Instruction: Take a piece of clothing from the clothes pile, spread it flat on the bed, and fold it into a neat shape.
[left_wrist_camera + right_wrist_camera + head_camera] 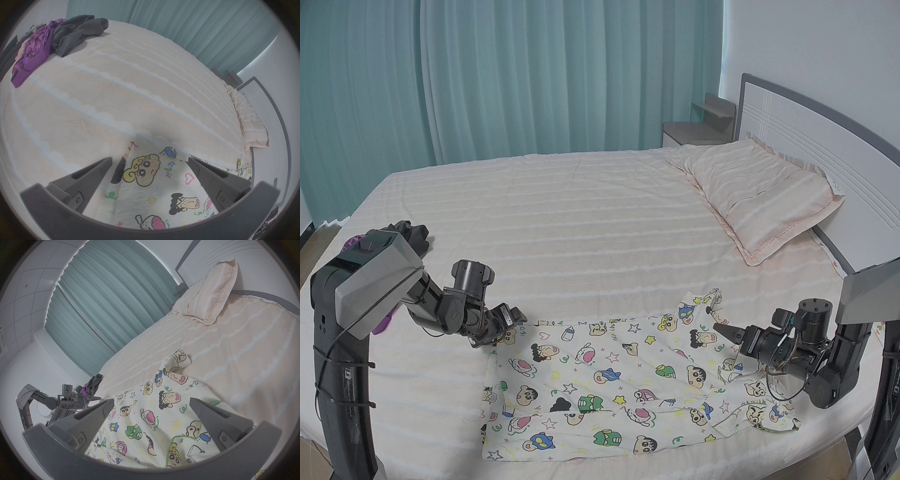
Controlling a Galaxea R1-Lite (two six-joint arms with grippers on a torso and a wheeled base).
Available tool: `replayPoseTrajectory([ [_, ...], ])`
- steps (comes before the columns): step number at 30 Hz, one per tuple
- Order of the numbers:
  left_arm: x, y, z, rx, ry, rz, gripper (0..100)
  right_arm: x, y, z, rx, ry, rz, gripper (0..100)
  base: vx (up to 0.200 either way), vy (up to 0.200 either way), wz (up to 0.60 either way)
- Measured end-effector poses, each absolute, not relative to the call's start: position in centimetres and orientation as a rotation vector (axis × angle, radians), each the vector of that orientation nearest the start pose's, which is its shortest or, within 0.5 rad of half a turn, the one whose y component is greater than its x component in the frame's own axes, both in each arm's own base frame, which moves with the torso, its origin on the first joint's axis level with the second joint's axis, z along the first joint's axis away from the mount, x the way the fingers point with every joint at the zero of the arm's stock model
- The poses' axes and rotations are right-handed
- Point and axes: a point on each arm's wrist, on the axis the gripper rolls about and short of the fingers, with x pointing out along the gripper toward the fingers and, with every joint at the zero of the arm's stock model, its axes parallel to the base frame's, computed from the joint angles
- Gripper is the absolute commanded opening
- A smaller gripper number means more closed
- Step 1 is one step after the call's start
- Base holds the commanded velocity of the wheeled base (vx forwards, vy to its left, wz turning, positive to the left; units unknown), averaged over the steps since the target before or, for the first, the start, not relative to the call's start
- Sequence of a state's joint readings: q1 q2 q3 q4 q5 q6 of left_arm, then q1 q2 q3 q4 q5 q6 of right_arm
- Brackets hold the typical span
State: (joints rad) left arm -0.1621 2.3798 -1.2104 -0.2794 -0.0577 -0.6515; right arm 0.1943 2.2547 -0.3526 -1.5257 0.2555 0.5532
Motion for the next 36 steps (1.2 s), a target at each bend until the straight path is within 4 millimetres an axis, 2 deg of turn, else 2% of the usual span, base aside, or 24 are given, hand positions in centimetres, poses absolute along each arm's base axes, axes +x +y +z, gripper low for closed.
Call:
replayPoseTrajectory([
  [6, 41.4, -7.0, -0.5, -0.564, 0.929, 0.080, 100, 29.6, 6.4, 0.6, 0.549, 0.482, 0.329, 100, 0.000, 0.000, 0.00],
  [7, 41.5, -7.0, -0.5, -0.567, 0.930, 0.075, 0, 29.7, 6.4, 0.6, 0.550, 0.478, 0.330, 100, 0.000, 0.000, 0.00],
  [18, 41.8, -7.1, -0.6, -0.597, 0.946, 0.026, 0, 32.9, 6.7, 0.8, 0.550, 0.494, 0.314, 100, 0.000, 0.000, 0.00],
  [24, 41.8, -6.9, -0.7, -0.626, 0.948, 0.037, 0, 35.9, 6.5, 1.0, 0.553, 0.505, 0.285, 100, 0.000, 0.000, 0.00],
  [29, 41.9, -6.4, 0.0, -0.709, 0.914, 0.064, 0, 37.8, 6.0, 0.5, 0.555, 0.526, 0.254, 100, 0.000, 0.000, 0.00],
  [36, 41.4, -6.0, 1.1, -0.741, 0.893, 0.068, 0, 39.5, 5.7, -0.8, 0.526, 0.572, 0.232, 100, 0.000, 0.000, 0.00],
])
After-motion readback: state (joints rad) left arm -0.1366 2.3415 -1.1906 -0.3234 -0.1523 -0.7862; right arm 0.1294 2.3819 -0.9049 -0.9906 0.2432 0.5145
